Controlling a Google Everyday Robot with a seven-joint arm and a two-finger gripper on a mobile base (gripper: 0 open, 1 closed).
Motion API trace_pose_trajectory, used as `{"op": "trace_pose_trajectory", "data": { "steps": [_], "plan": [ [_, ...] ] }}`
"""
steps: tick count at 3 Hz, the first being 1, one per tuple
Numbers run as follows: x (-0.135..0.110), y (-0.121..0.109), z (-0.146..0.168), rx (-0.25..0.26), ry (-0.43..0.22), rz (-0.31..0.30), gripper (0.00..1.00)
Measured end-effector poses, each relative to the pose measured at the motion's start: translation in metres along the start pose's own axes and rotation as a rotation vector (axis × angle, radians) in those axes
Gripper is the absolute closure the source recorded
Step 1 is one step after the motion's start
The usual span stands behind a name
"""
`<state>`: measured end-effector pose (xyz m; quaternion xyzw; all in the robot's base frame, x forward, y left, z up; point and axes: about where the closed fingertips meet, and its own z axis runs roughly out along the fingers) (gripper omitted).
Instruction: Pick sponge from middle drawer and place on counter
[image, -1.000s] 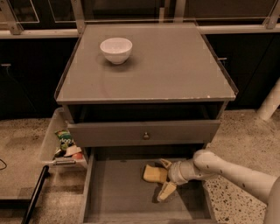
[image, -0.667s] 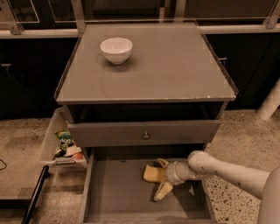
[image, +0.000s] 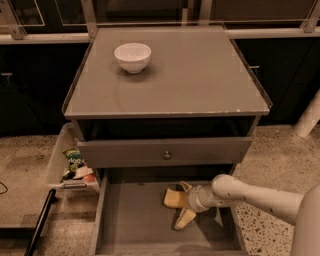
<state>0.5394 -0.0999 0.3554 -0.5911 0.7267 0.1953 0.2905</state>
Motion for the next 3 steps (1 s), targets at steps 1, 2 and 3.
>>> {"op": "trace_pose_trajectory", "data": {
  "steps": [1,2,3],
  "plan": [
    [0.0000,0.0000,0.0000,0.000,0.000,0.000,0.19],
    [0.0000,0.0000,0.0001,0.000,0.000,0.000,0.42],
    [0.0000,0.0001,0.0001,0.000,0.000,0.000,0.66]
  ]
}}
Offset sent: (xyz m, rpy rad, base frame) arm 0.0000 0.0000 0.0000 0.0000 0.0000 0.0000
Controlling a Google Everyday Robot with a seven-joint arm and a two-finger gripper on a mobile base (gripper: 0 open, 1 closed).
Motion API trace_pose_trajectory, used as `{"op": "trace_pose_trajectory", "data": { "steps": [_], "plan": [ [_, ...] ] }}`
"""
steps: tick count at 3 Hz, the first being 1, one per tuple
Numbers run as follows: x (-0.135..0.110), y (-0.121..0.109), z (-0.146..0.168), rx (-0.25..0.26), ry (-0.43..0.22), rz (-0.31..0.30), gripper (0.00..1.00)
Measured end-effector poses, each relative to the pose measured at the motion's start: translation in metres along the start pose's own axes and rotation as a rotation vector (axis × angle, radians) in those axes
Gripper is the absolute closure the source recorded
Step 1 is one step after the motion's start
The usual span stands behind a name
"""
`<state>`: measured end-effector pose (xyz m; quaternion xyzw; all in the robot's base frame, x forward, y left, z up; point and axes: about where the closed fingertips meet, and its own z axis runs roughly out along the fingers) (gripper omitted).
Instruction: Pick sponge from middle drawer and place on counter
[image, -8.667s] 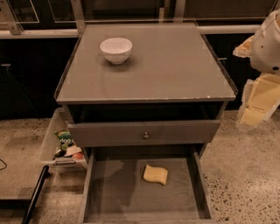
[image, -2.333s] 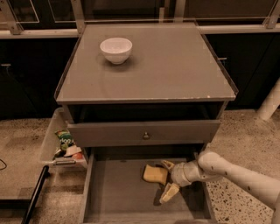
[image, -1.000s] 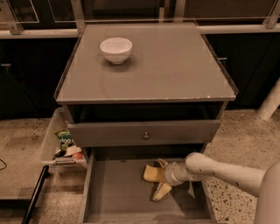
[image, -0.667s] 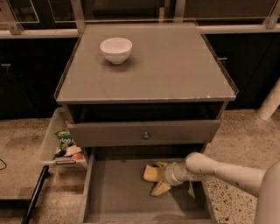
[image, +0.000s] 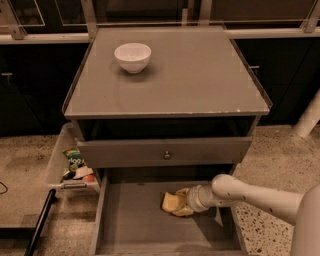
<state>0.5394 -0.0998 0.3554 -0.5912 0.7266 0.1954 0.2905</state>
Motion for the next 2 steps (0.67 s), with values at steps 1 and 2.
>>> {"op": "trace_pose_trajectory", "data": {
  "steps": [1,2],
  "plan": [
    [0.0000,0.0000,0.0000,0.000,0.000,0.000,0.89],
    [0.0000,0.0000,0.0001,0.000,0.000,0.000,1.00]
  ]
}}
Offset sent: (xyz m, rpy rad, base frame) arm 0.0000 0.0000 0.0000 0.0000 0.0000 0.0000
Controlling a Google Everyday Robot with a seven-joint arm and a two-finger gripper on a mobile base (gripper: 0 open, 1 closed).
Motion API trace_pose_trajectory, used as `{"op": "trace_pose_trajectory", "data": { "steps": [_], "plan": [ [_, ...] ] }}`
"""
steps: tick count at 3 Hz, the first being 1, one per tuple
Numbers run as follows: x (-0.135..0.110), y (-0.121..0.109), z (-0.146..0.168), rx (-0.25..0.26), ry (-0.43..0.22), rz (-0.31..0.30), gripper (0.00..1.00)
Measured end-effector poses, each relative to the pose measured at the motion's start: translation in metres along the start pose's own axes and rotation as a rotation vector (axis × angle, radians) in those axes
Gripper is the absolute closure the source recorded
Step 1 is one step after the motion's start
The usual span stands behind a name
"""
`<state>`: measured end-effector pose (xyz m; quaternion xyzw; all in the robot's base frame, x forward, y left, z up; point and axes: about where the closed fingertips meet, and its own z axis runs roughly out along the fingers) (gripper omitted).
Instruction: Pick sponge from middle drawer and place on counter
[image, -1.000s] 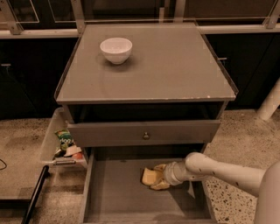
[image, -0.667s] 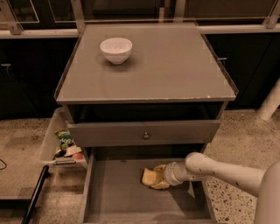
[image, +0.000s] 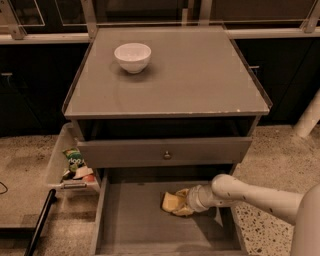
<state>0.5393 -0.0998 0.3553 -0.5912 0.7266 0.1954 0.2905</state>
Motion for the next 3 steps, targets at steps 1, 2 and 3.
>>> {"op": "trace_pose_trajectory", "data": {
  "steps": [1,2,3],
  "plan": [
    [0.000,0.000,0.000,0.000,0.000,0.000,1.00],
    [-0.013,0.003,-0.007,-0.003,-0.011,-0.014,1.00],
    [-0.032,0.004,-0.034,0.022,-0.020,-0.011,1.00]
  ]
}}
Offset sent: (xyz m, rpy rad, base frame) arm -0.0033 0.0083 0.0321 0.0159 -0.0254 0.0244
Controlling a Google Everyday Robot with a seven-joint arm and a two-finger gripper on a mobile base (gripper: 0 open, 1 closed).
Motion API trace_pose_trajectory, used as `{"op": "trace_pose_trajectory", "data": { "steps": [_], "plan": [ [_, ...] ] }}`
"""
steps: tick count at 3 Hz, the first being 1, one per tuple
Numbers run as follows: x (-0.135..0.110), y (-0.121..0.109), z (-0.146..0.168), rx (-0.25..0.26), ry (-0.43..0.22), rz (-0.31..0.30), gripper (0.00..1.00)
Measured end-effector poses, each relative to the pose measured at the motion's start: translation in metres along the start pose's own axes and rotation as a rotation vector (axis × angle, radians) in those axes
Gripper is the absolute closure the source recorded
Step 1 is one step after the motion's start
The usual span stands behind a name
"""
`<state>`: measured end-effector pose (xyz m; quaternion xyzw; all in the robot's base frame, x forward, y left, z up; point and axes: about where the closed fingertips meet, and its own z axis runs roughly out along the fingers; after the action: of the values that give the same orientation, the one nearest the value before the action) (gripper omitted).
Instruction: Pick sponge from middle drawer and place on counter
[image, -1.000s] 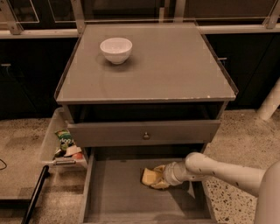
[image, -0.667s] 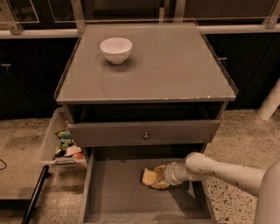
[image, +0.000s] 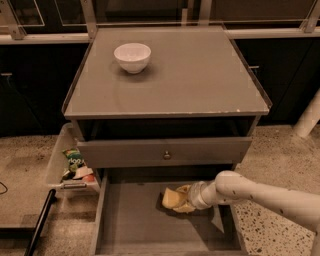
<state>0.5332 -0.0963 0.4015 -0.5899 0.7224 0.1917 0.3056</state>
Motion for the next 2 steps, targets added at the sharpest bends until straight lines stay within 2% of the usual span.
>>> {"op": "trace_pose_trajectory", "data": {
  "steps": [1,2],
  "plan": [
    [-0.020,0.000,-0.041,0.061,0.020,0.029,1.00],
    [-0.051,0.004,-0.093,0.137,0.065,0.026,1.00]
  ]
}}
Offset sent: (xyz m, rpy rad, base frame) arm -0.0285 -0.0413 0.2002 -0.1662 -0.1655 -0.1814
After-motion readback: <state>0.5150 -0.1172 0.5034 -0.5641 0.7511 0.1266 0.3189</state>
